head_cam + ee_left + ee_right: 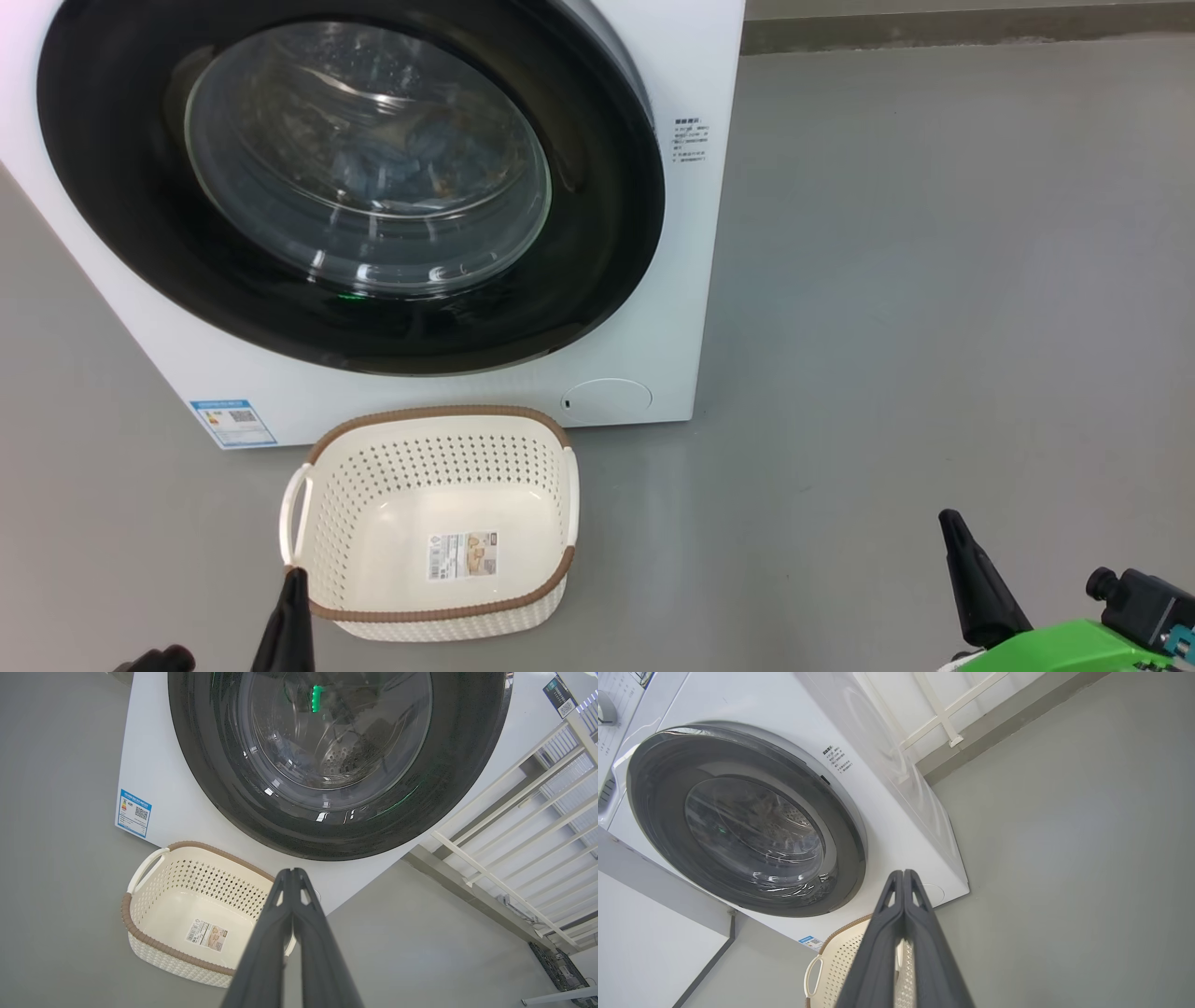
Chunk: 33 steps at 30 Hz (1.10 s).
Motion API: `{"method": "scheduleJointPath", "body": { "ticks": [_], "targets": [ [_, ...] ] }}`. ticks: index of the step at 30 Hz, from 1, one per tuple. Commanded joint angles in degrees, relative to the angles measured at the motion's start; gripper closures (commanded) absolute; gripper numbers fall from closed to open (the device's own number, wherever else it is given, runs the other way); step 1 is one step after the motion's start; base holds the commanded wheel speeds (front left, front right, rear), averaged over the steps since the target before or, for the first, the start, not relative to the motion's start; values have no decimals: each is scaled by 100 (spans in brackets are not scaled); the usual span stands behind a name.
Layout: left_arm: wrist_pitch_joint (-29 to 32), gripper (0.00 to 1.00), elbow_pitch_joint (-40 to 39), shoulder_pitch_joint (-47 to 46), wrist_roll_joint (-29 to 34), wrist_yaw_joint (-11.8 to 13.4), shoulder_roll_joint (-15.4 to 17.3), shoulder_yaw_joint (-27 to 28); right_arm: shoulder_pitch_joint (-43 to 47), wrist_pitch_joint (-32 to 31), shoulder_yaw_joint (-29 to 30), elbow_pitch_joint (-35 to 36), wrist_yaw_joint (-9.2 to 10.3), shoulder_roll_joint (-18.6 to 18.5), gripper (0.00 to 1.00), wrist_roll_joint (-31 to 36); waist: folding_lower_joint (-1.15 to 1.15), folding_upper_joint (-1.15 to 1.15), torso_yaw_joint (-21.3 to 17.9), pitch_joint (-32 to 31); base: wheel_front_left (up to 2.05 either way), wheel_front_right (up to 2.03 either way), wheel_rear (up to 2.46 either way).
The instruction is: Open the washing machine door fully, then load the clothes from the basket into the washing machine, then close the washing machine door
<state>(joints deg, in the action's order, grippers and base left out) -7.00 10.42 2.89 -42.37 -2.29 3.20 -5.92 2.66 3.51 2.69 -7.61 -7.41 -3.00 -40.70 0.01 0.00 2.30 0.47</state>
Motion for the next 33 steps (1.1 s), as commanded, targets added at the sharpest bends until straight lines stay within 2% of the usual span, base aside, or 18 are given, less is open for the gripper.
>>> {"method": "scheduleJointPath", "body": {
  "ticks": [1,33],
  "targets": [
    [34,100,-96,-238,-125,-61,76,125,-245,-23,-18,112,-3,-69,100,-198,-1,0,-2,-1,0,0,0],
    [524,100,88,-505,-2144,-247,72,524,-496,-347,54,-189,-5,-101,100,-2285,-1,0,-95,-12,0,0,0]
  ]
}}
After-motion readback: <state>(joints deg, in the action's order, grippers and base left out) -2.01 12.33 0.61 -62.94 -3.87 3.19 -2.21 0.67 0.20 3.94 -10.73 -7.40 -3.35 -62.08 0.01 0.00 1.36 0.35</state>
